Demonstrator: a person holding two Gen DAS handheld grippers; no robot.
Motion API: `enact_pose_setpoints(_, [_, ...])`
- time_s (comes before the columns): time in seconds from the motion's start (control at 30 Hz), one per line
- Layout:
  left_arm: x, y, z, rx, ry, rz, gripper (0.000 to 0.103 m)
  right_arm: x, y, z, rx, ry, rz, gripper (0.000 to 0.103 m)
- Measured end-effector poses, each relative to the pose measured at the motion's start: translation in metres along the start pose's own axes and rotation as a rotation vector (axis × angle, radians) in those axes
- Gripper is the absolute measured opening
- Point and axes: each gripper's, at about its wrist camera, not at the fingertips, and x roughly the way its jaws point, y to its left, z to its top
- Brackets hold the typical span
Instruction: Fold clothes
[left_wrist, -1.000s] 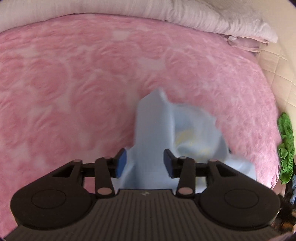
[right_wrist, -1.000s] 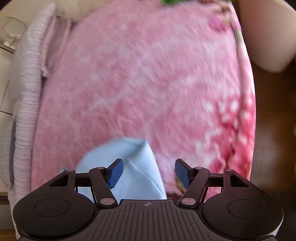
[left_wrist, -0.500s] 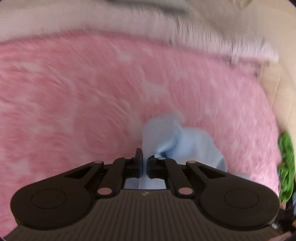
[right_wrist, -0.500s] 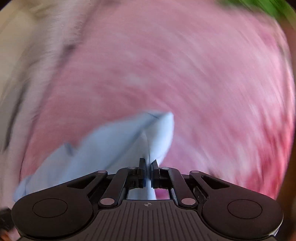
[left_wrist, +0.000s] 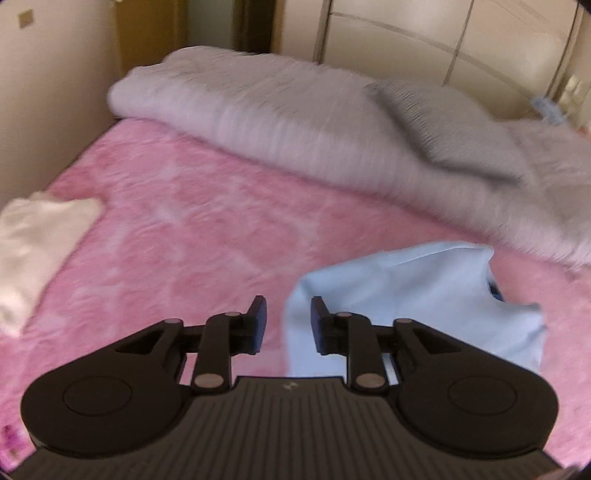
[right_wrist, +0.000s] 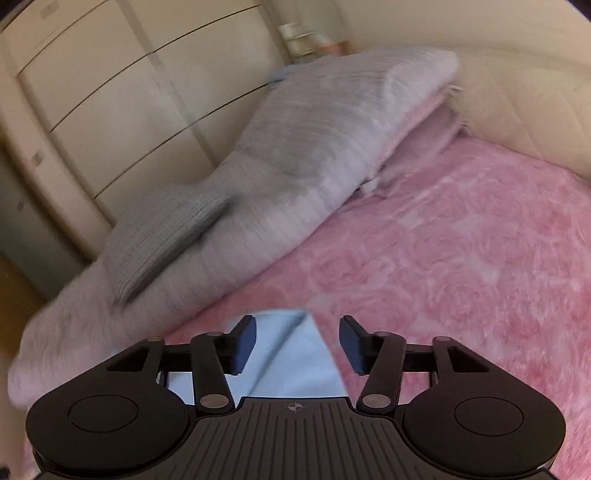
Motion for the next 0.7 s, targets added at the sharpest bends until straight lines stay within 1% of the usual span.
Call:
enact_pose_setpoints(0.03, [0.001, 0.0, -0.013, 0.015, 0.019, 0.016, 0.022, 0.0, 0.003, -0.016, -0.053, 0.043, 0.013, 0.055])
enact_pose_setpoints(0.07, [0.002, -0.003, -0.03, 0.031, 0.053, 0.015, 0.022, 0.0, 0.005, -0.032, -0.106, 0.086, 0.025, 0.055])
enact_pose_setpoints(0.13, [0.007, -0.012, -0.062, 0.059, 0.122, -0.01, 0.022, 0.0, 0.011, -0.069, -0.226, 0.175, 0.045, 0.055])
enact_pose_setpoints(0.2, [0.012, -0.024, -0.096, 0.081, 0.185, -0.029, 0.022, -0.001, 0.021, -0.118, -0.39, 0.271, 0.055, 0.055])
enact_pose_setpoints(0.3, [0.021, -0.036, -0.139, 0.082, 0.255, -0.078, 0.022, 0.0, 0.035, -0.184, -0.648, 0.357, 0.112, 0.055])
enact_pose_setpoints(0.33, [0.024, -0.038, -0.151, 0.078, 0.271, -0.099, 0.022, 0.002, 0.04, -0.203, -0.736, 0.368, 0.132, 0.055])
enact_pose_setpoints(0.4, [0.03, -0.042, -0.171, 0.073, 0.295, -0.136, 0.022, 0.006, 0.052, -0.236, -0.904, 0.355, 0.167, 0.055])
enact_pose_setpoints(0.53, [0.052, -0.044, -0.184, 0.082, 0.283, -0.169, 0.022, 0.026, 0.065, -0.284, -1.133, 0.275, 0.214, 0.055])
enact_pose_setpoints(0.63, [0.063, -0.044, -0.186, 0.096, 0.274, -0.173, 0.022, 0.046, 0.071, -0.312, -1.286, 0.186, 0.209, 0.055])
enact_pose_setpoints(0.7, [0.071, -0.043, -0.187, 0.095, 0.28, -0.175, 0.022, 0.066, 0.071, -0.323, -1.372, 0.14, 0.196, 0.055])
